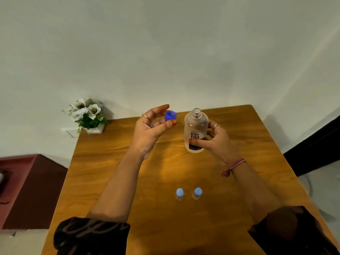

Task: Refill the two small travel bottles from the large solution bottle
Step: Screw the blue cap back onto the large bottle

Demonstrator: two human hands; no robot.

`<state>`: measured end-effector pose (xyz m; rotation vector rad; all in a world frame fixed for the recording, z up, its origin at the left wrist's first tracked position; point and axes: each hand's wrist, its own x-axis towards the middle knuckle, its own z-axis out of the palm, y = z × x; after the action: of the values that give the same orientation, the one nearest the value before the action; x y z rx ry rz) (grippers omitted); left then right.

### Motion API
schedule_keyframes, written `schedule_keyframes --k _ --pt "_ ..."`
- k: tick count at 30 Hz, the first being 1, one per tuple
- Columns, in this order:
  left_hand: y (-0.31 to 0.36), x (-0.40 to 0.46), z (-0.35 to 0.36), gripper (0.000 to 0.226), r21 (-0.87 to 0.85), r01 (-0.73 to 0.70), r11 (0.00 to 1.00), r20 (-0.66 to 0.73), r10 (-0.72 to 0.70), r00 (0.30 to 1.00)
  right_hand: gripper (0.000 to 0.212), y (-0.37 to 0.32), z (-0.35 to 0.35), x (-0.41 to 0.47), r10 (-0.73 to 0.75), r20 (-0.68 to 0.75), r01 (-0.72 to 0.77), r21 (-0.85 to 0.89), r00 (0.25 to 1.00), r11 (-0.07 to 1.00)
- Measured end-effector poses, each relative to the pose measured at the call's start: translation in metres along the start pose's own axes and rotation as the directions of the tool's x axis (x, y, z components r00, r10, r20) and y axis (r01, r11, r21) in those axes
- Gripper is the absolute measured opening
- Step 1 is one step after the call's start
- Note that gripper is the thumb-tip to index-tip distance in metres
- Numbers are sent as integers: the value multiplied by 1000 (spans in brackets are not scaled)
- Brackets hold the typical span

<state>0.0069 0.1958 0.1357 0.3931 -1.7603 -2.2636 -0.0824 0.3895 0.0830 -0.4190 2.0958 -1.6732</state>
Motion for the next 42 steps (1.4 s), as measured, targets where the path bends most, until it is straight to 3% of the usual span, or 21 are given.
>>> schedule_keyframes --k 7,14,19,26,32,42 --pt "81 8 31 44 38 -173 984 -19 174 985 70 -91 5 0 -180 -39 180 -5 983 984" --pt "131 10 35 31 47 -268 962 -34 270 962 70 -144 6 -8 -260 -73 262 23 963 965" --pt "150 4 35 27 52 -315 947 5 316 949 72 -160 8 -17 -294 -48 296 39 955 954" --pt "172 -3 33 41 37 -358 933 34 357 934 72 -175 20 -24 -326 -41 327 29 945 945" --pt "185 -5 30 23 216 -415 884 74 409 910 71 -183 28 -28 -336 -40 338 57 941 939" --pt "201 -9 30 28 360 -451 817 128 436 891 61 -189 34 -31 -346 -64 351 81 936 933"
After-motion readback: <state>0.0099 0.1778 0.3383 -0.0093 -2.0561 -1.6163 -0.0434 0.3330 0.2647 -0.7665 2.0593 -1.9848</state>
